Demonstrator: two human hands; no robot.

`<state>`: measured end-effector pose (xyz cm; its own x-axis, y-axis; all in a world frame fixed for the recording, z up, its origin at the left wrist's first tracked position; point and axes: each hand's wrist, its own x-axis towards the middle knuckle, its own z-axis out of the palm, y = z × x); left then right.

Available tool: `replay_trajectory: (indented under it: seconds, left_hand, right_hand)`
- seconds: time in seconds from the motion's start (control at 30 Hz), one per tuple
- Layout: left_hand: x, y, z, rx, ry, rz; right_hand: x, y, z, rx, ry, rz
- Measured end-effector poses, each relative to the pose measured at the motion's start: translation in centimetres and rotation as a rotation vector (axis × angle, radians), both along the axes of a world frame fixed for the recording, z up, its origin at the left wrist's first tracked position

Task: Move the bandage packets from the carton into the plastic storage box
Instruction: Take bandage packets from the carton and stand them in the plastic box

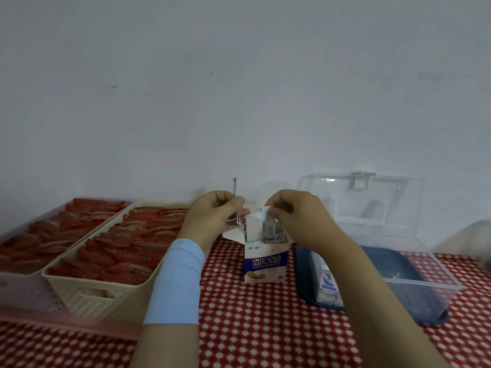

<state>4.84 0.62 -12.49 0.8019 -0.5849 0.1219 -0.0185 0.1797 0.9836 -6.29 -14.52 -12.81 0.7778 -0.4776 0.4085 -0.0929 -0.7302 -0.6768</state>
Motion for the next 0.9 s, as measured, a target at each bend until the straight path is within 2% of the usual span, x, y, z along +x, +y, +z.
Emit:
replay_trajectory:
  seconds: [0.13, 0.23, 0.33, 0.43, 0.57, 0.63, 0.77, 0.9]
  left_hand:
    - [0.1, -0.3, -0.4, 0.205, -0.266, -0.008]
    - [0.2, -0.4, -0.6, 0.365, -0.427, 0.028]
    - [0.1, -0.5, -0.7, 0.358, -0.422, 0.059]
    - [-0.1, -0.6, -0.4, 0.281, -0.429, 0.154]
    - [-0.2, -0.5, 0.2, 0.065, -0.357, 0.291]
    - [-0.1, -0.4, 0.4, -0.005, -0.298, 0.281]
    - [-0.7, -0.5, 1.1, -0.133, -0.046, 0.014]
    - [-1.2, -0.5, 1.1, -0.127, 0.109, -0.274]
  right_hand:
    - [0.3, 0.2, -0.4, 0.061, -0.055, -0.021]
    - [0.5, 0.3, -0.6, 0.097, -0.017, 0.018]
    - [0.7, 0.4, -1.0, 0.125, -0.053, -0.012]
    - [0.6, 0.0, -1.0, 0.155, -0.217, -0.151]
    - [0.1, -0.6, -0.2, 0.299, -0.455, -0.245]
    - [0.0, -0.4, 0.3, 0.359, -0.525, -0.23]
    - [-0.8, 0.6, 2.1, 0.55, -0.537, -0.006]
    - [-1.1, 1.5, 2.9, 0.532, -0.465, 0.103]
